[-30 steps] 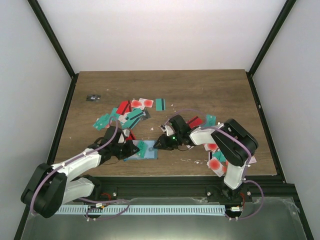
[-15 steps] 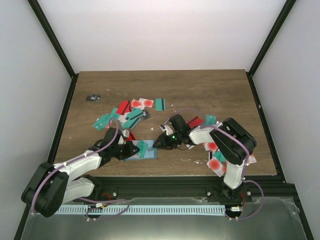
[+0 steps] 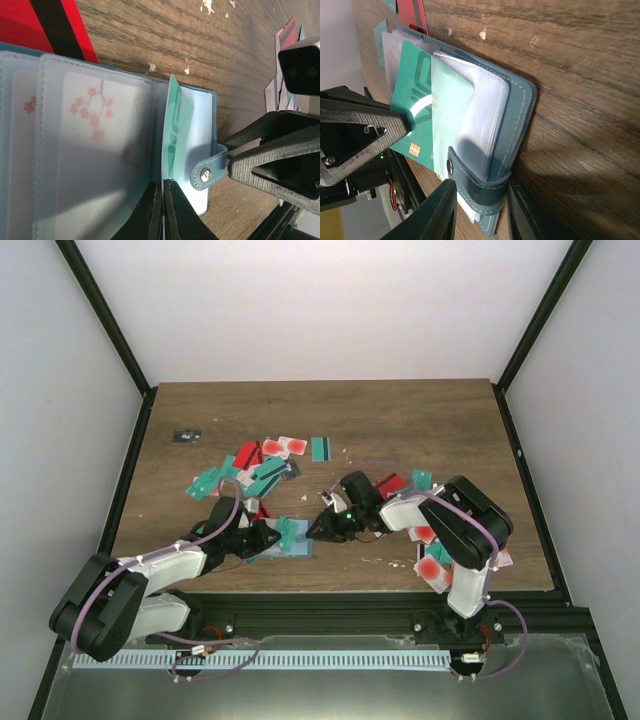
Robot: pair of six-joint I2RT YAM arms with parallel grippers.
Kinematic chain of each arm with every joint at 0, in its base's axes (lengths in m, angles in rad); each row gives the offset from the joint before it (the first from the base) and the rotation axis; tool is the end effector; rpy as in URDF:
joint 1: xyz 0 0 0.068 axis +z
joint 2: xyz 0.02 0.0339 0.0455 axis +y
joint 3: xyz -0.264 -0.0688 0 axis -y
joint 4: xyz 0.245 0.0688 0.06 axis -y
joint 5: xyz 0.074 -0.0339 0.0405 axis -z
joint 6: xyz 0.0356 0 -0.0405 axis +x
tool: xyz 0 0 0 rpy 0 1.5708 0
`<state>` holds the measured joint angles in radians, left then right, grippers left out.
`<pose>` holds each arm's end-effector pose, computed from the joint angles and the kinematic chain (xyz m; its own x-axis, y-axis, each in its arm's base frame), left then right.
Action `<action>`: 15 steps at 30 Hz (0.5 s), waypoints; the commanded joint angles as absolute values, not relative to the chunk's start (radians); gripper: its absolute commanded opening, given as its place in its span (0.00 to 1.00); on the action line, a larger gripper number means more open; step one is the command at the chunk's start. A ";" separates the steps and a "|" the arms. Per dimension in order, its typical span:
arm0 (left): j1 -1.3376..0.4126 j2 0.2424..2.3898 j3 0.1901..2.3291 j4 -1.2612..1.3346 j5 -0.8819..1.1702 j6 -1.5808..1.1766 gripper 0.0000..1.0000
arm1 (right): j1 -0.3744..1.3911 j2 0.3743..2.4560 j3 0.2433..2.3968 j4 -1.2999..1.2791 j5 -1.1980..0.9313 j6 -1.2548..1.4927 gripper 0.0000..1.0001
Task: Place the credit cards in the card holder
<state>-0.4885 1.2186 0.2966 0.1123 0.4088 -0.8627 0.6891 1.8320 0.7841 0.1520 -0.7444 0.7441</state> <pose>0.1685 -0.1056 0.1251 -0.9269 -0.2967 -0.2299 -0.0481 0.7014 -0.7111 0.2356 0.2253 0.1080 -0.9814 -0.1631 -0.1014 -0.1763 0.5559 0.8124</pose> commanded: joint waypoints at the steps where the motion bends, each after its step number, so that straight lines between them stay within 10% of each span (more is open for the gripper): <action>1: -0.491 1.234 0.265 0.165 0.379 -0.885 0.04 | 0.687 1.844 0.772 0.142 -0.758 0.762 0.30; 15: -0.610 1.257 0.210 0.268 0.297 -1.039 0.07 | 0.687 1.910 0.704 0.283 -0.782 0.935 0.28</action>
